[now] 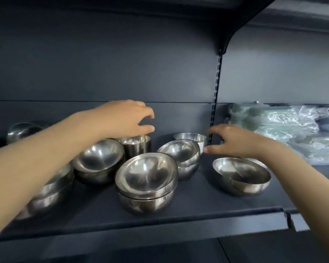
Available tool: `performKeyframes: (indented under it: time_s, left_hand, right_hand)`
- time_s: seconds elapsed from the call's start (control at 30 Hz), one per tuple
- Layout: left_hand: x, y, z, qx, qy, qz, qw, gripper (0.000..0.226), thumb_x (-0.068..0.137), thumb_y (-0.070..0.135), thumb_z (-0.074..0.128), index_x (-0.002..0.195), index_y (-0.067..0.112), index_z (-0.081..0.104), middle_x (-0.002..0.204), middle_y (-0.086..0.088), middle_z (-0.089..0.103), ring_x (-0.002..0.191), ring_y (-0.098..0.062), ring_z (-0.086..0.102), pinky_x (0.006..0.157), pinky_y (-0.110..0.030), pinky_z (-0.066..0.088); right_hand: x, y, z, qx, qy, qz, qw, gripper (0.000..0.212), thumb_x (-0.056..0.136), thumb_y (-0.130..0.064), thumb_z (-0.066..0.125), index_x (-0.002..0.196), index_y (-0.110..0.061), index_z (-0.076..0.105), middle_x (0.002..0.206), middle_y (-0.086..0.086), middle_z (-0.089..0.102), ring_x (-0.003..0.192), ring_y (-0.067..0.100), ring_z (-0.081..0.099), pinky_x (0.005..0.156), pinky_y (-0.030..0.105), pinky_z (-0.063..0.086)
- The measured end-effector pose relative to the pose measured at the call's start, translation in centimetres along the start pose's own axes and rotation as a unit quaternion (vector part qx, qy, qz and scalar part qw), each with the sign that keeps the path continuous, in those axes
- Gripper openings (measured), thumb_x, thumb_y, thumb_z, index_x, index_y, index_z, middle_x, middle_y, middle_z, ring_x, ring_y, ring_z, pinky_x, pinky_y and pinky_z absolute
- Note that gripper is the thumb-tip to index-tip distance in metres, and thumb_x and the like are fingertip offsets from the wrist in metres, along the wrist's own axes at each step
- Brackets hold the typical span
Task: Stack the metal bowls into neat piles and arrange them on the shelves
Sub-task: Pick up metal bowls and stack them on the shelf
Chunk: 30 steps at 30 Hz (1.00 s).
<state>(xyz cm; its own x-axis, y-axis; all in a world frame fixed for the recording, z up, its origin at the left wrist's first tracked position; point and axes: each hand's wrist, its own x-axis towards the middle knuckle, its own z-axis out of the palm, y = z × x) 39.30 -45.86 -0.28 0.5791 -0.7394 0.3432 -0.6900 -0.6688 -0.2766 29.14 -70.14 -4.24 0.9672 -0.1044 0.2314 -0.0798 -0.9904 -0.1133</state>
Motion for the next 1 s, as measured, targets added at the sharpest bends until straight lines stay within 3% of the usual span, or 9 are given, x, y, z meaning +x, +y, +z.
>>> performKeyframes:
  time_s: [0.13,0.4,0.5,0.6,0.7,0.77,0.9,1.0]
  left_hand:
    - [2.0,-0.4,1.3,0.017,-0.012,0.015,1.000,0.045,0.092,0.052,0.039,0.131,0.030,0.044,0.131,0.007,0.048,0.121,-0.016,0.046,0.096,-0.035,0.042]
    - [5.6,-0.3,5.9,-0.044,-0.090,0.002,0.995,0.047,0.090,0.052,0.043,0.130,0.027,0.046,0.127,0.009,0.050,0.113,-0.012,0.050,0.095,-0.029,0.041]
    - [6.4,-0.3,7.3,-0.093,-0.125,-0.013,0.988,0.051,0.088,0.053,0.046,0.131,0.024,0.046,0.127,0.008,0.051,0.113,-0.009,0.050,0.097,-0.025,0.039]
    - [6.3,0.2,8.5,-0.155,-0.157,-0.027,0.975,0.058,0.085,0.055,0.047,0.135,0.024,0.043,0.127,0.011,0.052,0.105,-0.003,0.053,0.094,-0.019,0.041]
    - [5.9,0.8,9.5,-0.201,-0.178,-0.036,0.963,0.064,0.084,0.055,0.049,0.140,0.025,0.037,0.129,0.014,0.053,0.103,-0.002,0.057,0.093,-0.019,0.044]
    - [5.8,1.0,9.7,-0.236,-0.182,-0.051,0.953,0.063,0.085,0.051,0.051,0.141,0.026,0.034,0.130,0.015,0.051,0.106,-0.002,0.056,0.093,-0.017,0.043]
    - [6.1,0.7,9.8,-0.271,-0.234,-0.071,0.931,0.071,0.081,0.056,0.052,0.143,0.027,0.031,0.135,0.014,0.048,0.111,-0.001,0.053,0.094,-0.012,0.037]
    - [6.1,0.3,10.1,-0.319,-0.266,-0.058,0.908,0.083,0.065,0.076,0.054,0.131,0.027,0.047,0.125,0.006,0.060,0.102,-0.007,0.061,0.097,-0.024,0.045]
  right_hand:
    - [3.1,0.5,0.5,-0.008,-0.014,-0.038,0.999,0.068,0.086,-0.048,0.059,0.143,-0.019,0.037,0.148,-0.001,0.040,0.133,0.016,0.039,0.099,0.020,0.029]
    - [6.9,1.6,1.9,0.060,-0.095,-0.134,0.985,0.072,0.078,-0.057,0.062,0.141,-0.031,0.039,0.141,-0.017,0.041,0.126,0.002,0.042,0.097,0.016,0.031]
    - [7.6,2.2,2.4,0.075,-0.122,-0.168,0.975,0.080,0.075,-0.058,0.063,0.142,-0.022,0.039,0.145,-0.010,0.041,0.127,0.004,0.042,0.104,0.019,0.034]
    - [7.7,2.9,3.2,0.087,-0.142,-0.201,0.965,0.088,0.065,-0.065,0.059,0.137,-0.016,0.042,0.140,-0.005,0.045,0.121,0.002,0.044,0.100,0.017,0.035]
    - [7.9,3.8,4.5,0.099,-0.162,-0.220,0.957,0.110,0.055,-0.079,0.053,0.149,-0.028,0.025,0.153,-0.019,0.023,0.135,-0.007,0.026,0.108,0.009,0.025]
    - [8.2,4.2,5.2,0.110,-0.162,-0.220,0.956,0.113,0.054,-0.081,0.052,0.150,-0.031,0.019,0.155,-0.022,0.015,0.137,-0.008,0.019,0.112,0.011,0.022]
    - [8.6,4.4,5.8,0.159,-0.175,-0.193,0.952,0.123,0.049,-0.082,0.058,0.151,-0.030,0.014,0.153,-0.022,0.016,0.138,-0.004,0.023,0.114,0.022,0.029]
    - [8.5,4.5,6.3,0.209,-0.190,-0.158,0.946,0.132,0.042,-0.085,0.063,0.151,-0.036,0.008,0.152,-0.026,0.011,0.140,-0.003,0.021,0.115,0.027,0.029]
